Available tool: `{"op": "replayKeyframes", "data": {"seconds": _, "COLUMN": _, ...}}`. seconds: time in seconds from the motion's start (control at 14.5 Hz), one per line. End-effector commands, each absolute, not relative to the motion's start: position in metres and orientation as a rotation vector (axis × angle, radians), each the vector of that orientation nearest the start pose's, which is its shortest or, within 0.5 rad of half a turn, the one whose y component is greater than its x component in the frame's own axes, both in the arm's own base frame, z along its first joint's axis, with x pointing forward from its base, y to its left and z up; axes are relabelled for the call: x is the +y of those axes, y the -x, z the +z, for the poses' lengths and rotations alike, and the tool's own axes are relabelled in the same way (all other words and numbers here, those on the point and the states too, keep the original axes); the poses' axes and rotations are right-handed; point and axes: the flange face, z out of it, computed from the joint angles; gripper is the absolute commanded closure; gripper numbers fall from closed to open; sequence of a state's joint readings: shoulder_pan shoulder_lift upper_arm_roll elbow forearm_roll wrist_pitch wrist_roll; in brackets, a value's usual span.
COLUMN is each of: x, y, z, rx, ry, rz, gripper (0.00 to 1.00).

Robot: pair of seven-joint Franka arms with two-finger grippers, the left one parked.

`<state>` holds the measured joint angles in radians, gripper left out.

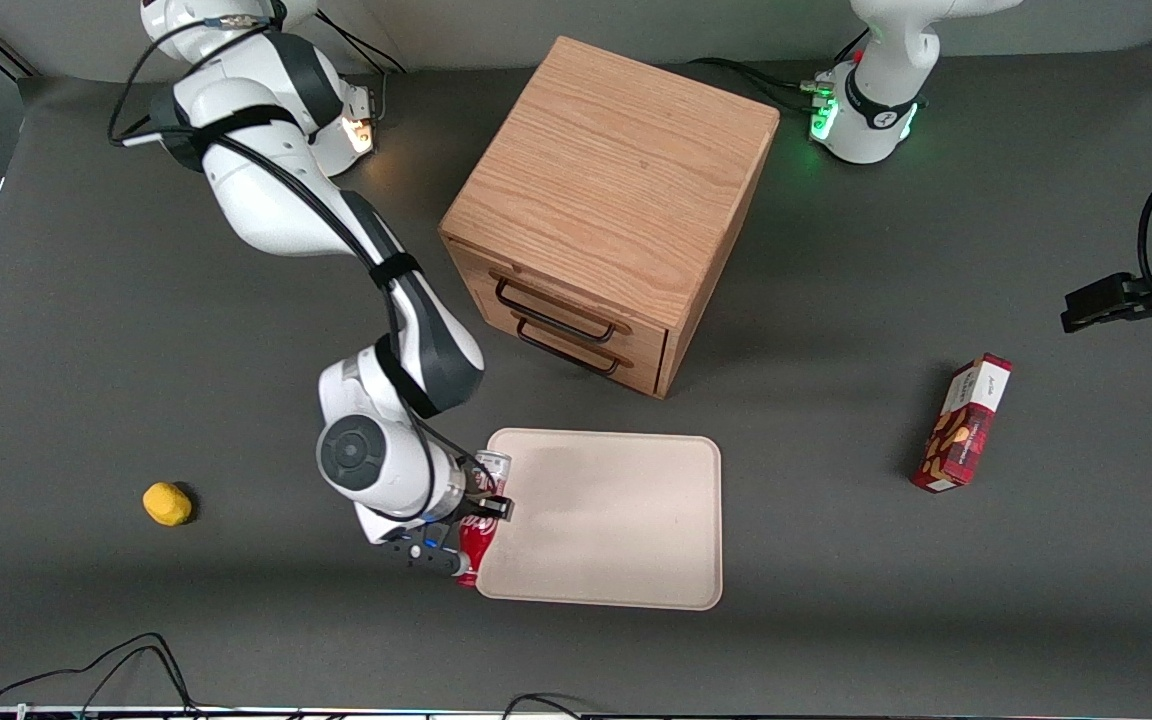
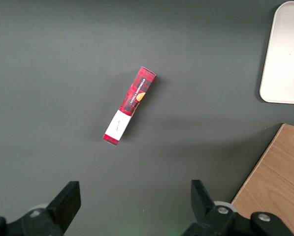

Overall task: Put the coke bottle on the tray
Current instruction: 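Carry the bottle over the cream tray and lower it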

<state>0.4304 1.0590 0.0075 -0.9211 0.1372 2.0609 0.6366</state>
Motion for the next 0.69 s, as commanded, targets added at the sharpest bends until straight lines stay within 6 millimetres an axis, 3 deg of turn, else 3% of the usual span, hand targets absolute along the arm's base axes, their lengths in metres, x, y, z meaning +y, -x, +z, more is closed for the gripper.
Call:
{"op": "replayKeyframes", "data": {"seconds": 0.0, "x": 0.354, "y": -0.721, "z": 0.210, "rx": 0.309, "ry": 2.957, "rz": -0.036, "gripper": 1.00}}
{"op": "replayKeyframes", "data": {"seconds": 0.28, "x": 0.360, "y": -0.715, "z": 0.183, "rx": 0.261, "ry": 2.977, "rz": -0.034, "gripper": 1.00}}
{"op": "replayKeyframes", "data": {"seconds": 0.41, "x": 0.359, "y": -0.715, "z": 0.184, "rx": 0.211, "ry": 2.979, "rz": -0.040, "gripper": 0.58}}
{"op": "replayKeyframes", "data": {"seconds": 0.48, "x": 0.359, "y": -0.715, "z": 0.184, "rx": 0.211, "ry": 2.979, "rz": -0.040, "gripper": 0.25}}
{"op": "replayKeyframes", "data": {"seconds": 0.55, "x": 0.359, "y": -0.715, "z": 0.184, "rx": 0.211, "ry": 2.979, "rz": -0.040, "gripper": 0.02}}
{"op": "replayKeyframes", "data": {"seconds": 0.62, "x": 0.359, "y": -0.715, "z": 0.184, "rx": 0.210, "ry": 2.980, "rz": -0.041, "gripper": 0.00}}
